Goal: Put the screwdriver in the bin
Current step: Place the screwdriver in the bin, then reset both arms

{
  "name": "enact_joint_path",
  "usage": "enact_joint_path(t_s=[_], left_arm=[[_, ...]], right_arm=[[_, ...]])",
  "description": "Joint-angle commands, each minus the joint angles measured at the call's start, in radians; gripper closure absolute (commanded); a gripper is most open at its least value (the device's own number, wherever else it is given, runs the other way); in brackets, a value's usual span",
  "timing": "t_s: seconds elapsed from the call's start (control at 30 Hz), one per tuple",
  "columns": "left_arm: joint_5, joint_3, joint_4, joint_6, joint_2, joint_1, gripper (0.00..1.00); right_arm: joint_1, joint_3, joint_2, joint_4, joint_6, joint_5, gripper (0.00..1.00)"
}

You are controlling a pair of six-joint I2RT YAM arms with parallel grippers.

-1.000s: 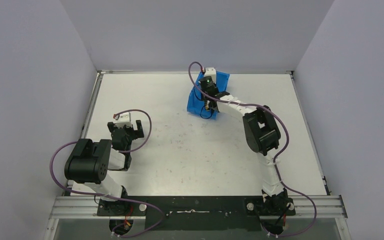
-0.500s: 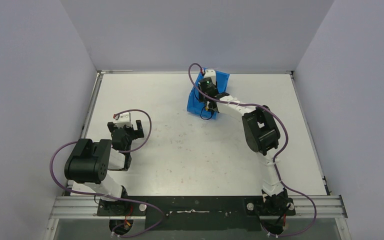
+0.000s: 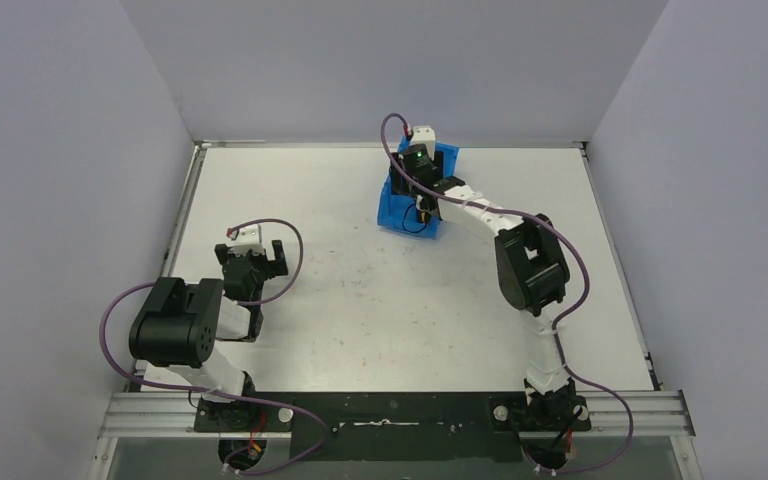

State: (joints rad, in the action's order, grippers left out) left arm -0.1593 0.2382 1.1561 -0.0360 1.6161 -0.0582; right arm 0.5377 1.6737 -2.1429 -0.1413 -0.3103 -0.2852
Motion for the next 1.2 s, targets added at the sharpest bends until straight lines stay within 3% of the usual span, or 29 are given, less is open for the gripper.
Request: enact_joint_path(t_s=[0.0,0.13,0.23,0.3,0.8,1.17], left_arm=[[0.004,0.016,0.054,0.007,-0.006,-0.002,0.03],[0.004,0.016,0.054,0.006,-0.004,-0.002,0.03],[0.004,0.016,0.054,0.007,-0.005,-0.002,0.03],[0.004,0.016,0.055,0.006,-0.005,-0.001,0.03],[0.004,0.016,0.054,0.007,-0.005,-0.001,0.03],[0.004,0.016,0.054,0.006,-0.005,-0.002,0.03]], right_arm=[[0.002,0.076,0.117,-0.010,-0.004,-0.014,0.30],[0.009,0.107,0.149,-0.039,0.009,-0.017,0.25],[0.020,0.144,0.168,-0.072,0.022,-0.038,0.06],[0.030,0.173,0.179,-0.098,0.032,-0.056,0.00],[0.083,0.448,0.200,-0.297,0.119,-0.100,0.00],[0.050,0.461,0.289,-0.345,0.246,-0.098,0.00]])
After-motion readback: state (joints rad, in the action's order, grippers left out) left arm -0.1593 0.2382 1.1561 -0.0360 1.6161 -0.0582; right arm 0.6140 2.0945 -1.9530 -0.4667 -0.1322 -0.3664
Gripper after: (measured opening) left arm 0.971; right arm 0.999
